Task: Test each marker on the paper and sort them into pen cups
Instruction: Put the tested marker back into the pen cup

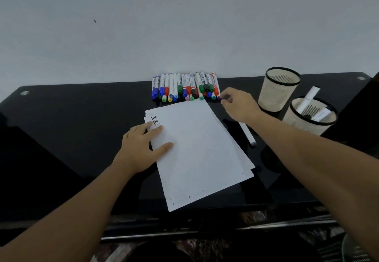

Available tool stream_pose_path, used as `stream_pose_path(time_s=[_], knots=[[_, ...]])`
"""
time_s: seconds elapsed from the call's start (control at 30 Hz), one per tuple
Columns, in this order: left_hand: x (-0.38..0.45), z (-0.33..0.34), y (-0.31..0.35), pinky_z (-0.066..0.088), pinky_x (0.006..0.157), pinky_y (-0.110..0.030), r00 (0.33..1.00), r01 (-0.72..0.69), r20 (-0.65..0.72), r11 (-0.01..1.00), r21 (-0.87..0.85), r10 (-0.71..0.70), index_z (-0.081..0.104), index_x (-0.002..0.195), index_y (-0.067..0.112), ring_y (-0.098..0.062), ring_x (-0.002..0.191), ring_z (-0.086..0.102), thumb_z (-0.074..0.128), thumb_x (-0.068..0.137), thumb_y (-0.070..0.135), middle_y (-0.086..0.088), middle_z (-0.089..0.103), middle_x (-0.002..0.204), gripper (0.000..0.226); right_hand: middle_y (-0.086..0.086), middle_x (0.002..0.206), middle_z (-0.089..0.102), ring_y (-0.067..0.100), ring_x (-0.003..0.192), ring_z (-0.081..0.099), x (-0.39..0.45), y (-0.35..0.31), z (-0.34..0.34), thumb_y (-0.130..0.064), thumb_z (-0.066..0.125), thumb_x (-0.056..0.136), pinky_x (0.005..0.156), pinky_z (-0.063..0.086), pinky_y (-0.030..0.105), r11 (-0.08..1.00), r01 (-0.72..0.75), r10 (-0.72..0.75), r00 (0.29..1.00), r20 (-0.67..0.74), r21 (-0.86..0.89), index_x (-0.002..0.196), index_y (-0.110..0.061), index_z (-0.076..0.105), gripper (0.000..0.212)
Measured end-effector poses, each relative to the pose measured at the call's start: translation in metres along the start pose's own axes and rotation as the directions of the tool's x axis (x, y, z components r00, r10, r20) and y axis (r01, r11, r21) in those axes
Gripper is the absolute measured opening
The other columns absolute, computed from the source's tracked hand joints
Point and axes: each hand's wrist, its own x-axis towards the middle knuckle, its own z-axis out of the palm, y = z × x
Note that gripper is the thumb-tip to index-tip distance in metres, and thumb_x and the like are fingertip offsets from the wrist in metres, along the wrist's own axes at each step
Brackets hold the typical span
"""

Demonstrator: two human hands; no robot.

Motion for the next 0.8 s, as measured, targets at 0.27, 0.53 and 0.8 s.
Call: stream_pose_path(time_s=[0.27, 0.53, 0.8], knots=[[0.004, 0.005, -0.007, 0.016, 0.121, -0.044, 0.999, 0.000, -0.049, 0.999, -0.033, -0.001, 0.052, 0.144, 0.043, -0.012, 0.144, 0.024, 0.033, 0.079, 0.088, 0.011, 0.039, 0.154, 0.082, 0.010, 0.108, 0.069, 0.032, 0.095, 0.069, 0.056, 0.000, 0.022, -0.031, 0.058, 0.104, 0.088, 0.058, 0.044, 0.990, -0.045, 0.041, 0.999, 0.032, 0.136, 0.130, -0.033, 0.064, 0.026], [0.006, 0.008, -0.008, 0.016, 0.120, -0.043, 0.998, -0.006, -0.066, 0.999, -0.037, 0.003, 0.052, 0.143, 0.044, -0.011, 0.144, 0.025, 0.035, 0.081, 0.086, 0.012, 0.039, 0.154, 0.077, 0.009, 0.115, 0.059, 0.018, 0.077, 0.061, 0.077, 0.010, 0.039, -0.035, 0.060, 0.101, 0.069, 0.046, 0.031, 0.999, 0.016, -0.015, 1.000, 0.010, -0.038, 0.101, -0.035, 0.060, 0.001], [0.006, 0.008, -0.009, 0.017, 0.120, -0.044, 0.996, -0.011, -0.087, 0.999, -0.033, 0.008, 0.053, 0.141, 0.044, -0.010, 0.143, 0.026, 0.035, 0.082, 0.085, 0.011, 0.040, 0.153, 0.075, 0.012, 0.110, 0.047, 0.031, 0.073, 0.056, 0.068, 0.007, 0.042, -0.019, 0.057, 0.104, 0.067, 0.051, 0.039, 0.991, 0.105, -0.118, 0.975, -0.186, -0.078, 0.112, -0.013, 0.054, 0.011]])
